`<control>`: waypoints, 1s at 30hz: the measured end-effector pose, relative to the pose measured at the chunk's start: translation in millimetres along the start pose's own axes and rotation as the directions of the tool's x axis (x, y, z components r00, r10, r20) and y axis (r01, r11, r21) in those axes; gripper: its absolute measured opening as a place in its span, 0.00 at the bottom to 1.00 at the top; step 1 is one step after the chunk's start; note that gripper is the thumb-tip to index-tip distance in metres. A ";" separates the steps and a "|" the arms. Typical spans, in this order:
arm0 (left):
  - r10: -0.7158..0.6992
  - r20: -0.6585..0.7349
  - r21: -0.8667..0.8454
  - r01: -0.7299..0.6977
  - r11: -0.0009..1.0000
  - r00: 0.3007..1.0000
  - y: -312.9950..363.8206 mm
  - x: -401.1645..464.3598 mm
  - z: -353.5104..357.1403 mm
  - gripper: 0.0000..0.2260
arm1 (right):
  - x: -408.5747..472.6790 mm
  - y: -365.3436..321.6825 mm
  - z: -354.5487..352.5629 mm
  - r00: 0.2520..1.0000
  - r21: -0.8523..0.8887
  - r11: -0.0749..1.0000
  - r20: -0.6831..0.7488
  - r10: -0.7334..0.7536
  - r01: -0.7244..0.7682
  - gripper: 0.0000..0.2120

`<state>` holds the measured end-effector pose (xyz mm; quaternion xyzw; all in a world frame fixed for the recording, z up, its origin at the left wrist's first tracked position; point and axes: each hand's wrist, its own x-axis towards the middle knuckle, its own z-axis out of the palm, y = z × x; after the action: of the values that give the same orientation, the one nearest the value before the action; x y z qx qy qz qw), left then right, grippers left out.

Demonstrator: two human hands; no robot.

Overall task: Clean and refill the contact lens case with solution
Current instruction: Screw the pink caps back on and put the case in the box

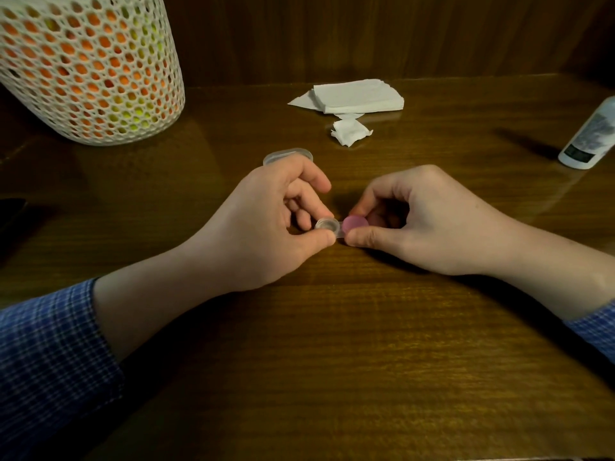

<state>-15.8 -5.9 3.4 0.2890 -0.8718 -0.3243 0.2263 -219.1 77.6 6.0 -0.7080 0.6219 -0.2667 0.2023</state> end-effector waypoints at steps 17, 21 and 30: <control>-0.003 0.011 -0.053 0.003 0.999 1.000 1.3 -3.0 -0.3 0.25 | -2.8 -5.2 3.7 0.997 -0.099 0.994 -0.055 0.050 -0.056 0.10; 0.001 0.037 -0.052 0.001 0.999 0.999 -0.5 -2.6 0.3 0.28 | -2.9 -0.1 -0.1 1.000 -0.135 0.991 -0.023 0.004 -0.007 0.11; 0.012 0.092 -0.046 -0.008 0.999 0.996 -1.2 -4.4 -3.6 0.32 | -1.7 5.0 -2.8 0.999 -0.142 0.989 0.004 -0.052 0.052 0.19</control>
<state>-10.0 -5.4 4.1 0.2641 -0.8753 -0.3558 0.1939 -224.8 78.7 4.8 -0.7365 0.6205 -0.2270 0.1446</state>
